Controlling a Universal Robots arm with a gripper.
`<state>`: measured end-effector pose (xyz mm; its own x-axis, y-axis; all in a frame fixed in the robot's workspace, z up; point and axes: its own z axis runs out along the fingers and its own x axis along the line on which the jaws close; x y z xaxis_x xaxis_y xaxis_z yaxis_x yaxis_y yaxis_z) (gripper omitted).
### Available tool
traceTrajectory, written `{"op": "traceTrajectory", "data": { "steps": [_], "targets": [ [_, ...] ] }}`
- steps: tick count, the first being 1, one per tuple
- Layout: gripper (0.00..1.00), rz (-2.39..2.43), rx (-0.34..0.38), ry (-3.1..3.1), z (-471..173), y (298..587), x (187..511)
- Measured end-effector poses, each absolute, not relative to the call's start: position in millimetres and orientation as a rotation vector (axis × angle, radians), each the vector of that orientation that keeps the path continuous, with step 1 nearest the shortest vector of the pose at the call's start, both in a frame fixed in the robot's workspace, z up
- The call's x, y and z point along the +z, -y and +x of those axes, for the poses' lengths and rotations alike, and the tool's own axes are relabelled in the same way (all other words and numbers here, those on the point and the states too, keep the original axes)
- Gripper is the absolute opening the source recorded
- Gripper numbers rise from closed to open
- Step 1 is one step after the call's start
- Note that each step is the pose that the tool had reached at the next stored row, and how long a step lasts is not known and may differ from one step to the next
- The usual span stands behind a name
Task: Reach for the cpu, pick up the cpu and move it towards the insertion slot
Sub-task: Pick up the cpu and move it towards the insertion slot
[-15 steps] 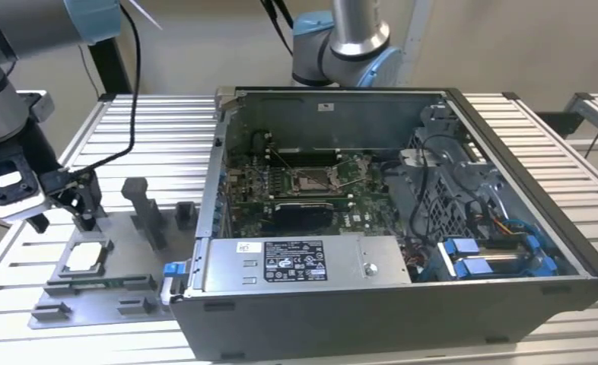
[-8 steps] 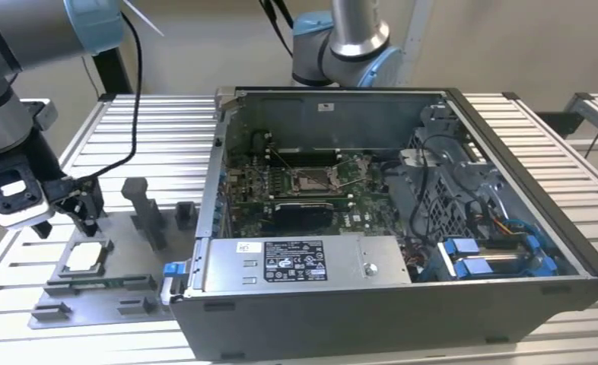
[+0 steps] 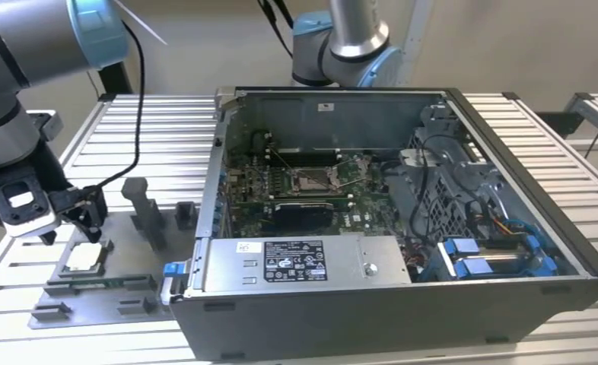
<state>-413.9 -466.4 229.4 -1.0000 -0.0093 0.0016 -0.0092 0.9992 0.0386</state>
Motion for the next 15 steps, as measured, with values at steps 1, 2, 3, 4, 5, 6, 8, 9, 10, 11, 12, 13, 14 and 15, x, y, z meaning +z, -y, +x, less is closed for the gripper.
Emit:
{"op": "traceTrajectory", "data": {
  "steps": [1,2,3,4,5,6,8,9,10,11,12,13,14,15],
  "targets": [
    [1.00,0.015,-0.060,3.139,-414,466,228],
    [1.00,0.015,-0.060,3.139,-414,466,226],
    [1.00,0.015,-0.061,3.139,-414,466,224],
    [1.00,0.015,-0.060,3.139,-415,466,222],
    [1.00,0.015,-0.060,3.139,-415,466,220],
    [1.00,0.015,-0.060,3.139,-415,466,219],
    [1.00,0.014,-0.061,3.139,-415,466,215],
    [1.00,0.014,-0.060,3.139,-415,466,213],
    [1.00,0.015,-0.060,3.139,-415,466,211],
    [1.00,0.015,-0.060,3.139,-415,466,210],
    [1.00,0.014,-0.060,3.139,-415,466,208],
    [1.00,0.014,-0.060,3.139,-416,466,207],
    [1.00,0.015,-0.060,3.139,-416,466,206],
    [1.00,0.015,-0.060,3.139,-416,467,204]
  ]
}}
